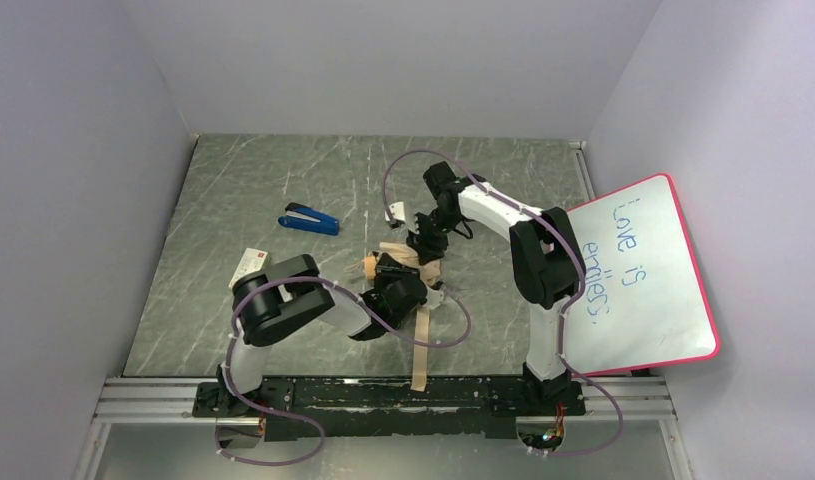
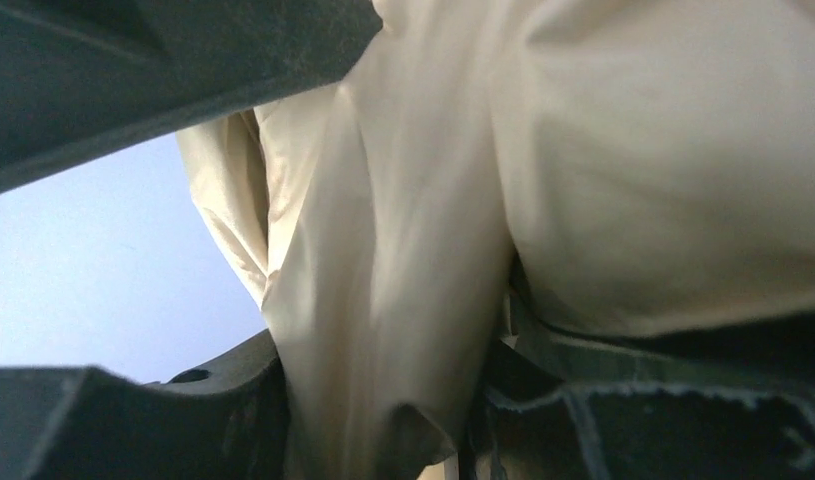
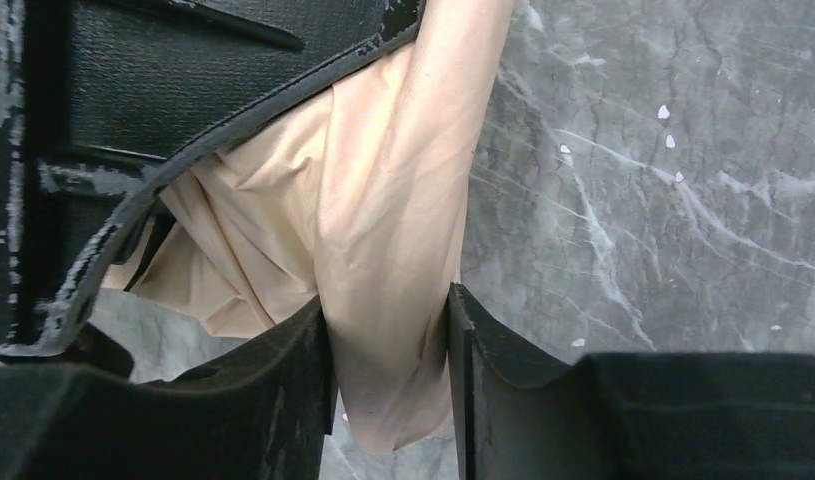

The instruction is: Put away the umbrella

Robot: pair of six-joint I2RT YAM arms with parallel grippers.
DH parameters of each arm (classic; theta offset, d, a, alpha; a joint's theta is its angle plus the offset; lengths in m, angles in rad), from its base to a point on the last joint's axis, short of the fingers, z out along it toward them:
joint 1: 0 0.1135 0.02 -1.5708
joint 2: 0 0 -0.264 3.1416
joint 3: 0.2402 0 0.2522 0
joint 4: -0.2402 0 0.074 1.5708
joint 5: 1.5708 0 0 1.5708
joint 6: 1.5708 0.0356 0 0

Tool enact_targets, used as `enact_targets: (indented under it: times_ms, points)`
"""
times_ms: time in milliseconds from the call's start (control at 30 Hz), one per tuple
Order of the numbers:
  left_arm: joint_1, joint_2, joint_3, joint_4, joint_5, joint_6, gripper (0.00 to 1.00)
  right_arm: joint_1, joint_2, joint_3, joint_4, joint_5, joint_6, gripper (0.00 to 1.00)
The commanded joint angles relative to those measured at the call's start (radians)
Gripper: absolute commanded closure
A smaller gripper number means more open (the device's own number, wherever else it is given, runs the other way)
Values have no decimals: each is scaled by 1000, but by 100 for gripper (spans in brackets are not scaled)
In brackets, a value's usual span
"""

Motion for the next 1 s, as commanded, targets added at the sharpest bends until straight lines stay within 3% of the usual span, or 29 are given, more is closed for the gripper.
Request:
enact_targets:
  times_ms: [0,100,133,233,333,500,667,833,967]
  points:
    - [-37,-70,-26,-42,157,-41,55,4,82,-91,110,208,1,62]
    - [-39,-125,-18,-63,162,-61,42,4,61,-131,168,229,12,63]
    - [-39,-144,-11,-86,166,-73,30,5,57,-140,183,234,17,63]
    - [-48,-219,3,-166,183,-126,14,5,44,-161,226,248,33,63]
    - [-64,-323,-5,-243,201,-204,6,4,29,-185,270,263,47,64]
    - [-88,-555,-39,-413,279,-426,6,4,-16,-253,361,298,38,64]
    - [-54,-856,-118,-501,382,-643,11,4,-85,-392,557,377,52,64]
    - [175,-1002,-83,-629,615,-762,11,7,-167,-527,717,379,5,63]
    - [341,-965,-37,-629,753,-769,10,27,-221,-626,828,404,5,64]
